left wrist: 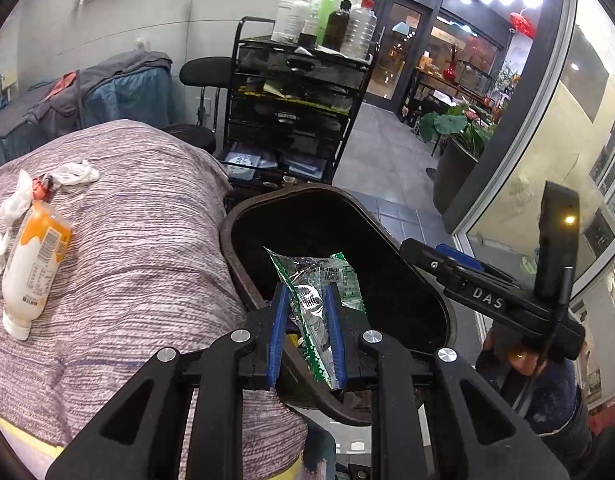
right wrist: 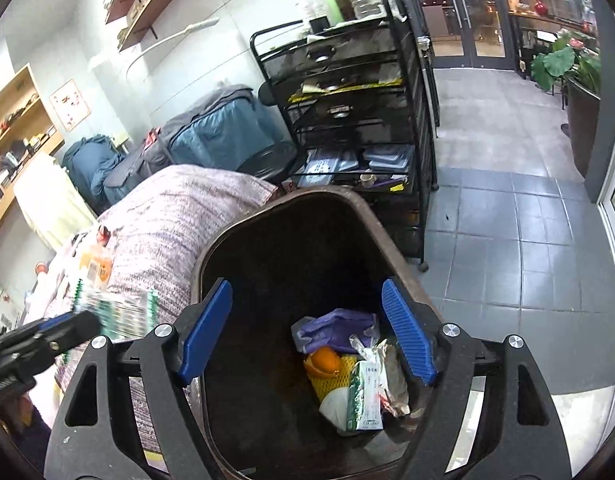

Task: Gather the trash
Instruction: 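Carry the peel and plastic wrapper over the bin and open both grippers to drop them, then move both open tools back over the bed toward the bottle and tissues, then grasp the white-and-orange plastic bottle with the right gripper while the left grasps a white tissue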

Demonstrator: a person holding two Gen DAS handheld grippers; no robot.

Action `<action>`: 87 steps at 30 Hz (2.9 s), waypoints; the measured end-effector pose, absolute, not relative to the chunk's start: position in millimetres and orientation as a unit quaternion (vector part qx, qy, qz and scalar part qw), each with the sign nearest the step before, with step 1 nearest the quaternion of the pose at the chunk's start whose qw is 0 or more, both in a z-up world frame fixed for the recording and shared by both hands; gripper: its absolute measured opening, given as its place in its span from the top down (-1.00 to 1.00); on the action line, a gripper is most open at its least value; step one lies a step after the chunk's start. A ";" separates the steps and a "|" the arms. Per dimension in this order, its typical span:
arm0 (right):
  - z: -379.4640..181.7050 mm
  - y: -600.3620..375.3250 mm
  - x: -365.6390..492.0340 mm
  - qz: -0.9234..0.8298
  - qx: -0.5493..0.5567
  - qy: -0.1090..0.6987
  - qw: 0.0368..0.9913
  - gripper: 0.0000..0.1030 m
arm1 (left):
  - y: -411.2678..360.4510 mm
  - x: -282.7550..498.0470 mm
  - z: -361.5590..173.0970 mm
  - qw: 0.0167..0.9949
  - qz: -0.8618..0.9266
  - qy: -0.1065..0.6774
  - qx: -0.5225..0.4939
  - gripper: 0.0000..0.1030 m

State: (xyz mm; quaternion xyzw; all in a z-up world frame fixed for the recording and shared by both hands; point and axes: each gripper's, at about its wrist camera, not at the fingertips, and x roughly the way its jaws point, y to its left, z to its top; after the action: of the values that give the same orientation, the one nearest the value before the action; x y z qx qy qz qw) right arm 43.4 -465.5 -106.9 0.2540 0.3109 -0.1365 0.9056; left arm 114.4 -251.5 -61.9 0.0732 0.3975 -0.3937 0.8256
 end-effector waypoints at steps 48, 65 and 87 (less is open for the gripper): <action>-87.2 -429.3 60.6 -0.078 0.231 0.291 0.925 -0.73 | -206.6 87.2 -31.9 0.883 -0.358 0.298 0.060 -0.88; -51.9 -302.3 120.9 0.072 0.141 0.305 0.939 -0.74 | -73.2 124.2 -28.0 0.929 -0.209 0.305 0.000 -0.88; -83.4 -192.0 248.9 0.170 0.196 0.429 0.865 -0.75 | 81.7 239.3 -77.1 0.902 -0.071 0.423 -0.051 -0.88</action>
State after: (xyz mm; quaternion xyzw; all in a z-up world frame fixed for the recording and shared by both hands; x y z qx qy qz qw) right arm 248.9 -192.0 -83.4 0.1963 0.4288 0.1702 0.8652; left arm 239.3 81.7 -77.1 -0.0508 0.4232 -0.0710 0.9018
